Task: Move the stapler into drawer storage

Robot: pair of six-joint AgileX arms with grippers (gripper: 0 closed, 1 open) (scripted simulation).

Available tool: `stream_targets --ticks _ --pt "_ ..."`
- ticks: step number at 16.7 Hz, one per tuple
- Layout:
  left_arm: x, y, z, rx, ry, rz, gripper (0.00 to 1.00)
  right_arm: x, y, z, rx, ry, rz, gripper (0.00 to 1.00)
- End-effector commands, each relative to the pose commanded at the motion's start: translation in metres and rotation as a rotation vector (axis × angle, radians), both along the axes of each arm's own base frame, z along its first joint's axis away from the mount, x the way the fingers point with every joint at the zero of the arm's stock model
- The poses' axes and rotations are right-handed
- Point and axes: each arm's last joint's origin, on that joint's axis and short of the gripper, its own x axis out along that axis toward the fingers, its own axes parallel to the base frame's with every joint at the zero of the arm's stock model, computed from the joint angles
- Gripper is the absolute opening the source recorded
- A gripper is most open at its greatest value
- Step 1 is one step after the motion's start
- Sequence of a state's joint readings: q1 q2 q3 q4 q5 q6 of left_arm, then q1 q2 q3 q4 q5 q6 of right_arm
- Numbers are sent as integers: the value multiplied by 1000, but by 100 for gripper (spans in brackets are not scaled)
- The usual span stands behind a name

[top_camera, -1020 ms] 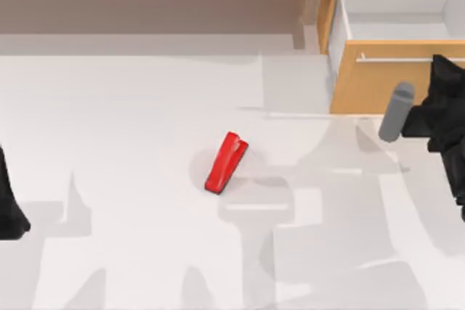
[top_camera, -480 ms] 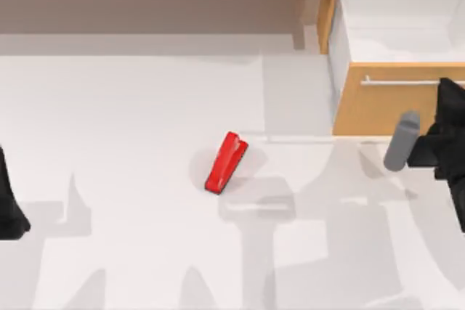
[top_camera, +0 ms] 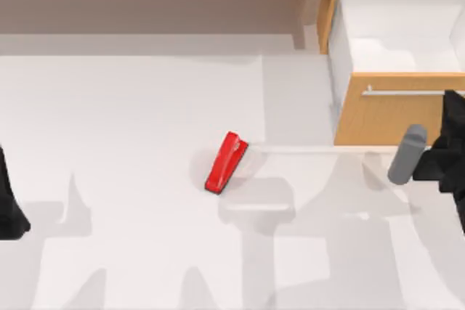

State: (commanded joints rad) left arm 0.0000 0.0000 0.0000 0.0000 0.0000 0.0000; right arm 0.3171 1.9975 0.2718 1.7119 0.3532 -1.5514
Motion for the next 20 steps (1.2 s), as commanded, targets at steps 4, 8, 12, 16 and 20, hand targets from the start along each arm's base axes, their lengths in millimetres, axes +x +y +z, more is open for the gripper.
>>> stream_targets --ticks 4,8,12,16,20 --pt "0 0 0 0 0 0 100 0 0 0 0 0 0 38" --pt "0 0 0 0 0 0 100 0 0 0 0 0 0 68" --pt "0 0 0 0 0 0 100 0 0 0 0 0 0 98" --pt "0 0 0 0 0 0 100 0 0 0 0 0 0 100" --pt "0 0 0 0 0 0 100 0 0 0 0 0 0 100"
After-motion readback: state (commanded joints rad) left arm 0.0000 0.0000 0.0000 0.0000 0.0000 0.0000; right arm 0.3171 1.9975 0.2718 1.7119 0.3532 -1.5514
